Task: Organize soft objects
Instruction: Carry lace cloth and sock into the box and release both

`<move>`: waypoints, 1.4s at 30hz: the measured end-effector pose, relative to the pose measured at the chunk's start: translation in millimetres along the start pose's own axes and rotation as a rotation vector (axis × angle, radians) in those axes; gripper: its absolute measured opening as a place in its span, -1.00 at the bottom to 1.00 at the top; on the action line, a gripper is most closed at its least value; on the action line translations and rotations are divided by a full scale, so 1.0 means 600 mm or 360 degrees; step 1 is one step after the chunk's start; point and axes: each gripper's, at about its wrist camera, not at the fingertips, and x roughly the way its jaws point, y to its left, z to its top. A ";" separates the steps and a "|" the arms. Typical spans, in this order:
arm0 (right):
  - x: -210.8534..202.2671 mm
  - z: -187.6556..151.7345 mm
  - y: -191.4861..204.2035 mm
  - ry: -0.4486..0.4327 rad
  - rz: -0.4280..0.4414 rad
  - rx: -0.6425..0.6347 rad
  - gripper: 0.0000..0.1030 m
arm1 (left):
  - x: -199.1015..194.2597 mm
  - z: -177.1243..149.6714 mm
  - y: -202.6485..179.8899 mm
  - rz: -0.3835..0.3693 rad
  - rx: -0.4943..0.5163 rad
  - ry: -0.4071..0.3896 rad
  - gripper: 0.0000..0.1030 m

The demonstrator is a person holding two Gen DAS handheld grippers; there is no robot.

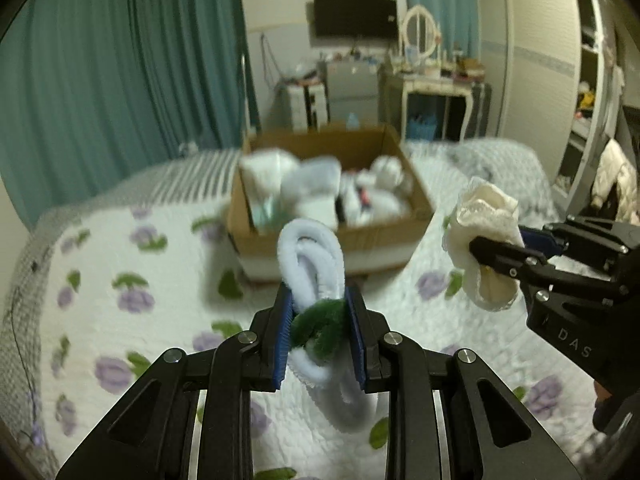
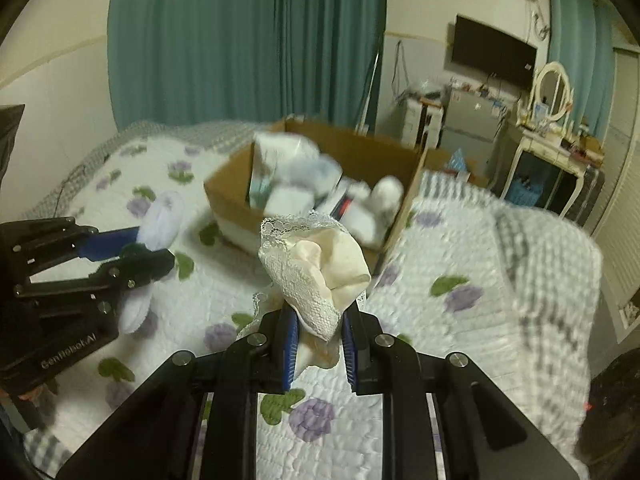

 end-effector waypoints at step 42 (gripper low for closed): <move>0.284 0.224 -0.119 0.0066 0.0003 0.0038 -0.61 | 0.281 0.171 0.059 -0.0044 0.0030 0.0059 -0.24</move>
